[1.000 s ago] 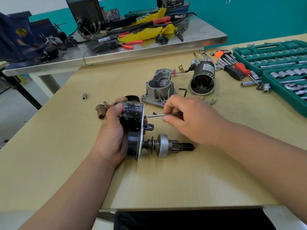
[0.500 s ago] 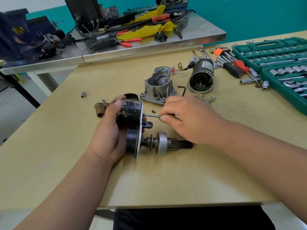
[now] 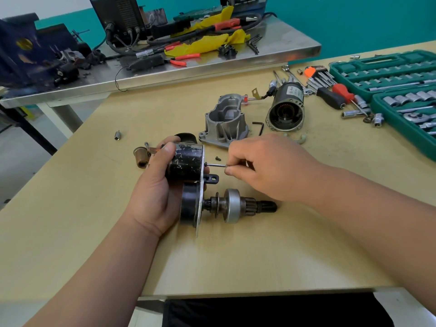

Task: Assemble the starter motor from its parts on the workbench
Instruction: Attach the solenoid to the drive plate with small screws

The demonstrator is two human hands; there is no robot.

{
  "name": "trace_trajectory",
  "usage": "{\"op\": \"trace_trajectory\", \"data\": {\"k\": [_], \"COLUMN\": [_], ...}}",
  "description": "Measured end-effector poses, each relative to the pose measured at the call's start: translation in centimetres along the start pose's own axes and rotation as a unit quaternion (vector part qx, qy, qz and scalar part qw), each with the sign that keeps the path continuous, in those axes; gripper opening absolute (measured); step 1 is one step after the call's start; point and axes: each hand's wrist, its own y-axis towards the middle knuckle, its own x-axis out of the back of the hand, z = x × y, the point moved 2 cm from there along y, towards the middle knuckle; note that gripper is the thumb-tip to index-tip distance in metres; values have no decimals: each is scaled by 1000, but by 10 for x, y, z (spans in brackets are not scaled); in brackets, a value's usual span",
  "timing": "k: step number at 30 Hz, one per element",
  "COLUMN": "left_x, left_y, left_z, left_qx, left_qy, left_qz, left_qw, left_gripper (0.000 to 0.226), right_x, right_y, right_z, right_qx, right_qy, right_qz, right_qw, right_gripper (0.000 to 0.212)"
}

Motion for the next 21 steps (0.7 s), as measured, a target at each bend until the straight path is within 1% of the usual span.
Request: {"op": "trace_trajectory", "data": {"k": [2, 4, 6, 10, 15, 17, 19, 21], "left_x": [-1, -3, -3, -4, -3, -2, -3, -3], "left_y": [0, -1, -2, -1, -1, -1, -1, -1], "left_z": [0, 0, 0, 0, 0, 0, 1, 1], "left_qx": [-1, 0, -3, -8, -7, -2, -1, 1], "left_qy": [-2, -3, -2, 2, 7, 9, 3, 0], "left_qz": [2, 6, 8, 6, 2, 3, 5, 8], "left_qw": [1000, 1000, 1000, 1000, 1000, 1000, 1000, 1000], "left_gripper": [24, 25, 25, 25, 26, 26, 26, 27], "right_x": [2, 3, 2, -2, -6, -7, -6, -4], "right_y": [1, 1, 1, 1, 4, 3, 2, 2], "right_z": [3, 6, 6, 3, -3, -2, -1, 1], "right_qx": [30, 44, 41, 33, -4, -23, -38, -33], "right_qy": [-63, -131, -143, -105, -22, 12, 57, 69], "right_qz": [-16, -15, 5, 39, 73, 60, 26, -9], "right_qw": [997, 990, 989, 993, 997, 998, 997, 997], "right_gripper": [16, 21, 27, 35, 26, 19, 9, 13]}}
